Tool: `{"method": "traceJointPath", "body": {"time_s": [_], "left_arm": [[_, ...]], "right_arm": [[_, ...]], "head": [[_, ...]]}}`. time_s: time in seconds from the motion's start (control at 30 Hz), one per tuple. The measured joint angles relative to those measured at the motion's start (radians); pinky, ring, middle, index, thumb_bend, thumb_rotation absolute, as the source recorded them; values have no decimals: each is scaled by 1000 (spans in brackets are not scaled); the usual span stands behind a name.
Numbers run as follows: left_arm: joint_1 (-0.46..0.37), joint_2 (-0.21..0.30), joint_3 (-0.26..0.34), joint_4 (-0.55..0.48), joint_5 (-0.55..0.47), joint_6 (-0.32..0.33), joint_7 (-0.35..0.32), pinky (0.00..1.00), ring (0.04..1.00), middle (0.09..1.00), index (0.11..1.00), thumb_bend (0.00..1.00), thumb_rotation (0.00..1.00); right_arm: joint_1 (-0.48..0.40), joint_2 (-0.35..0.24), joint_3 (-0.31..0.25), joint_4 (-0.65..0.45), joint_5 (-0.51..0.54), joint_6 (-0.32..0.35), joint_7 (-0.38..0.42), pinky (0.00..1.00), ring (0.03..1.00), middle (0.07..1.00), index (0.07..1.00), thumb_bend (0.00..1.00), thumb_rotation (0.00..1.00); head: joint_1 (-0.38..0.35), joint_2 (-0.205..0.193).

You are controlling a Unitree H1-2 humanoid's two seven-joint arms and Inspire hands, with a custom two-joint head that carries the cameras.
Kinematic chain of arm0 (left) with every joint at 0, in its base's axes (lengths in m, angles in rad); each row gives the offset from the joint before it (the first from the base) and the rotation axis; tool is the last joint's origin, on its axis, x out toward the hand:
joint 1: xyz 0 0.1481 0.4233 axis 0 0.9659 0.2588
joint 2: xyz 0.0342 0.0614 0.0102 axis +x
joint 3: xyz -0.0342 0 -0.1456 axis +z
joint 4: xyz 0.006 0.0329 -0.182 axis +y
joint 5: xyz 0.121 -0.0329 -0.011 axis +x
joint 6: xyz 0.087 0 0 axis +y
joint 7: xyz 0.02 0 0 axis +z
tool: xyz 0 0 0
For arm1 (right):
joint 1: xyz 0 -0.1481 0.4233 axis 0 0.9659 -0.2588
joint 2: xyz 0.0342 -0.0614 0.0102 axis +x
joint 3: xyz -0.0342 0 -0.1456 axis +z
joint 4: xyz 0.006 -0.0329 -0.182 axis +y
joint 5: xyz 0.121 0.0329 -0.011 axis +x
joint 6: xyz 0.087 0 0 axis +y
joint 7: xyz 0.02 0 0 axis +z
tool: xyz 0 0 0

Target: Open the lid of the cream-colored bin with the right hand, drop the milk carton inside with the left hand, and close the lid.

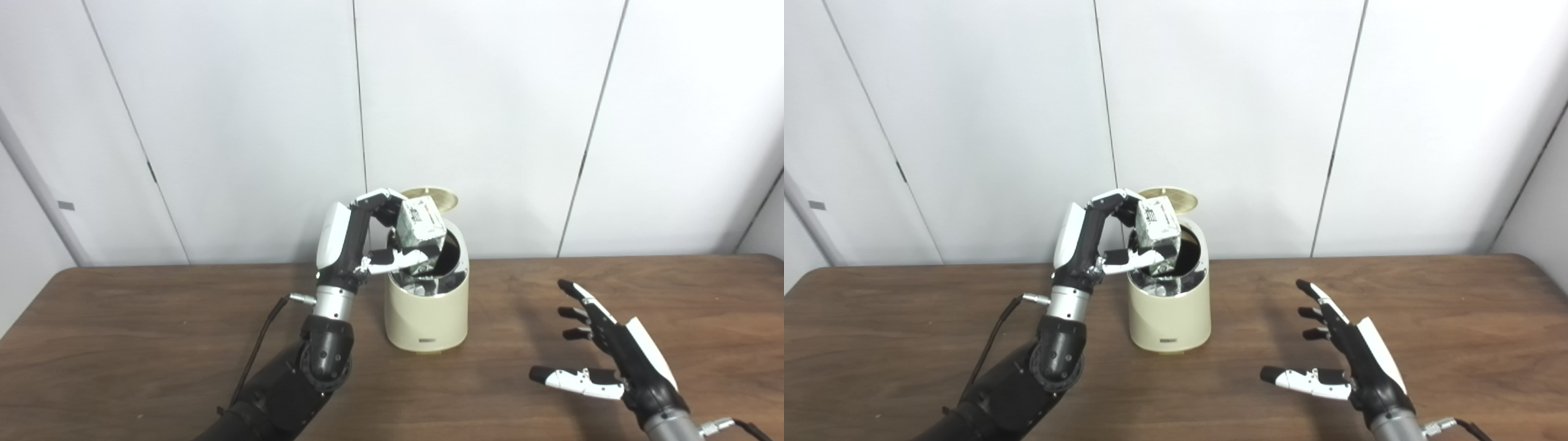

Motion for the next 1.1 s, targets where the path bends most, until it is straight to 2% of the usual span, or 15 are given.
{"method": "traceJointPath", "body": {"time_s": [0.13,0.17,0.2,0.23,0.3,0.4,0.53,0.63,1.1], "left_arm": [[2,3,8,0,-12,0,-39,488,446,502,511,505,0],[2,4,11,0,-16,0,-50,492,497,499,504,514,0],[2,6,14,-1,-17,-1,-60,501,545,574,500,519,39],[2,8,14,-1,-16,-1,-66,510,580,619,575,693,89],[2,11,12,-1,-3,-2,-69,526,637,688,661,864,186],[2,12,13,-1,7,-6,-69,558,680,735,718,928,269],[2,13,16,-1,7,-6,-78,590,703,761,755,953,308],[3,13,20,-1,7,-6,-89,597,707,765,762,956,316],[9,15,38,-15,8,-6,-99,588,695,758,755,946,310]], "right_arm": [[1,0,-4,0,11,0,3,691,860,961,922,789,288],[1,0,-5,-1,13,0,3,696,861,962,922,788,280],[1,0,-5,-2,14,0,3,698,860,962,921,787,278],[1,0,-6,-3,16,0,3,693,857,960,919,785,277],[1,0,-5,-3,15,0,3,679,852,954,917,792,301],[1,0,-5,-2,12,-1,3,686,850,948,907,816,335],[1,0,-5,1,10,-2,3,714,844,944,906,819,338],[1,1,-5,2,8,-3,3,691,843,944,906,816,326],[0,7,2,5,-2,-21,-7,682,829,929,899,788,256]], "head": [[0,3],[0,3],[2,6],[2,6],[3,8],[5,9],[5,9],[9,9],[15,8]]}}
